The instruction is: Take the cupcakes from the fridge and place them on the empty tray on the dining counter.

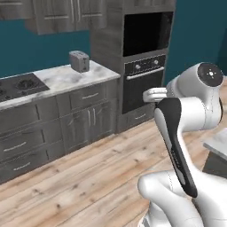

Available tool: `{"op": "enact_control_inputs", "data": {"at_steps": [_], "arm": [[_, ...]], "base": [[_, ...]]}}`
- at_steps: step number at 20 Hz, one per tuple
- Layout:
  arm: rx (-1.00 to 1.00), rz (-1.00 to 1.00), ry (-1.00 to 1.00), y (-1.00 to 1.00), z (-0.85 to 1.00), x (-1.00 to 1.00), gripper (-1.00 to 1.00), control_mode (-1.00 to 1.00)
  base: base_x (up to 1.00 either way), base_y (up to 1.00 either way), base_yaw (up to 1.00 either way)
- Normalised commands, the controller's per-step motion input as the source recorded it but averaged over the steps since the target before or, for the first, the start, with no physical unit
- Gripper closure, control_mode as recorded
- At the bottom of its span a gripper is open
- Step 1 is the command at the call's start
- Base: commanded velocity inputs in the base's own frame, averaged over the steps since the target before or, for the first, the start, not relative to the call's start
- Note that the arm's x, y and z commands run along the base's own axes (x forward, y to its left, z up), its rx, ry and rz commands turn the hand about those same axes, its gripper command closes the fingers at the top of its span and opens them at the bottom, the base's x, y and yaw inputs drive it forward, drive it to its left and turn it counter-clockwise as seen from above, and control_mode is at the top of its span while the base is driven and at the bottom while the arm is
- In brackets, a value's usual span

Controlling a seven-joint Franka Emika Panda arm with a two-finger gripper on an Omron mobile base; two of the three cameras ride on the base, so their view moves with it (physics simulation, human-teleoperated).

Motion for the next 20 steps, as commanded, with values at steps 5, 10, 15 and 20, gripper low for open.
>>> {"op": "enact_control_inputs", "data": {"at_steps": [5, 10, 15, 20], "arm": [[0.00, 0.00, 0.00, 0.00, 0.00, 0.00, 1.00, 1.00], [0.00, 0.00, 0.00, 0.00, 0.00, 0.00, 1.00, 1.00], [0.00, 0.00, 0.00, 0.00, 0.00, 0.00, 1.00, 1.00], [0.00, 0.00, 0.00, 0.00, 0.00, 0.00, 1.00, 1.00]], "base": [[0.00, -0.64, -0.71], [0.00, -0.64, -0.69], [0.00, -0.66, -0.67], [0.00, -0.65, -0.65]]}}
